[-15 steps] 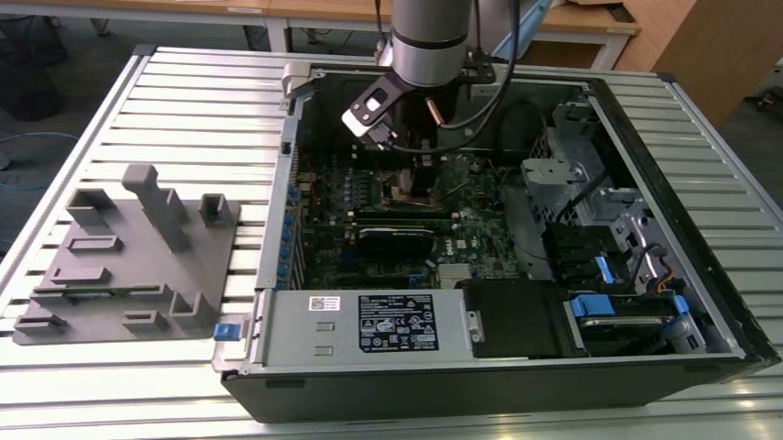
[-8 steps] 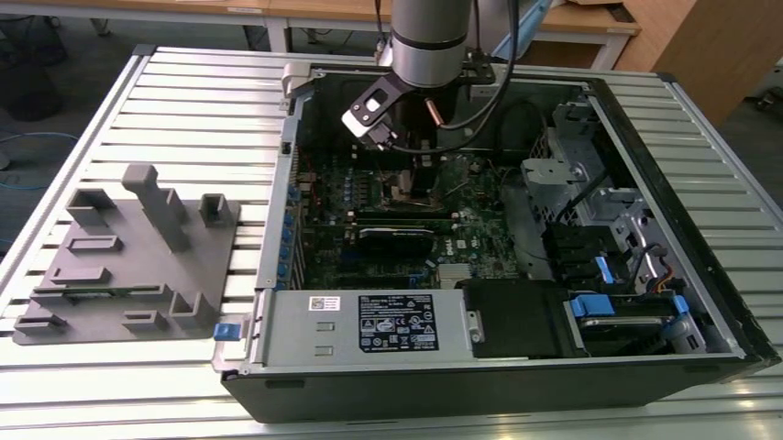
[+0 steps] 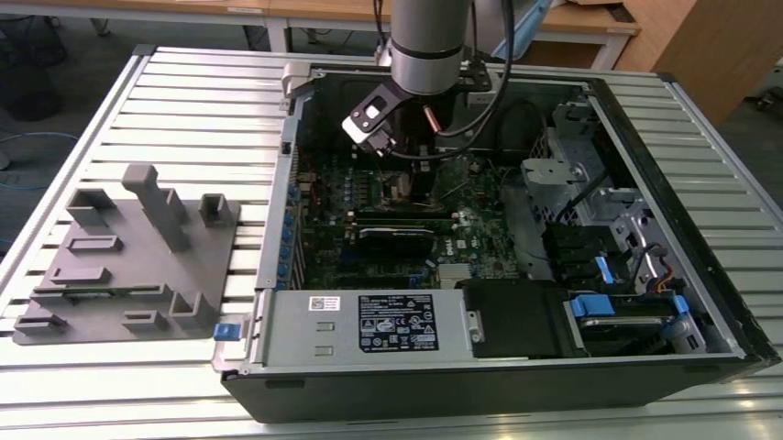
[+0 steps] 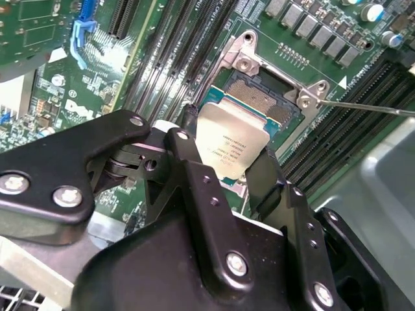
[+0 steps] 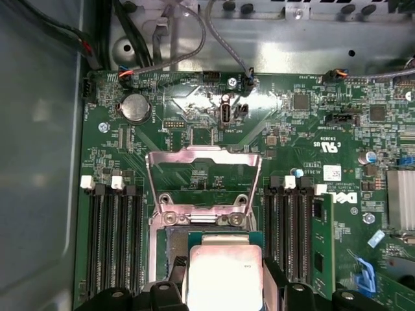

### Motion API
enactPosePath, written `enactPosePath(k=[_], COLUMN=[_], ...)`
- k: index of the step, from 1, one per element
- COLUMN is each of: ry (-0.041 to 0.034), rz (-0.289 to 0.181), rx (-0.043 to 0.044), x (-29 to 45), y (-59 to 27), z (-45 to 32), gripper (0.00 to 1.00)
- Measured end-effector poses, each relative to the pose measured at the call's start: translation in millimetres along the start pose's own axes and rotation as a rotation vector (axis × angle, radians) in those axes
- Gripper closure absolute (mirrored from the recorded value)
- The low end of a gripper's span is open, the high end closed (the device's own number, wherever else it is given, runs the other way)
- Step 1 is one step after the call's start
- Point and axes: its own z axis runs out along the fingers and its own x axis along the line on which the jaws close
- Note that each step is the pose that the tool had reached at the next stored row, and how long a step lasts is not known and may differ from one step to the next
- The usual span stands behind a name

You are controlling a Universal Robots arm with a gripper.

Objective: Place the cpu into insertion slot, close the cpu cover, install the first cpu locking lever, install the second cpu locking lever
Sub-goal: 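Place the cpu into insertion slot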

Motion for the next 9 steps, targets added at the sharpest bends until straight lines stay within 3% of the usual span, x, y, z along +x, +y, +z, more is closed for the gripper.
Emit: enactPosePath(k=[9], ry=[-0.0005], rz=[0.0], rx=[0.0], x=[1.7], y=[-0.1], z=[1.5], gripper=[0.46])
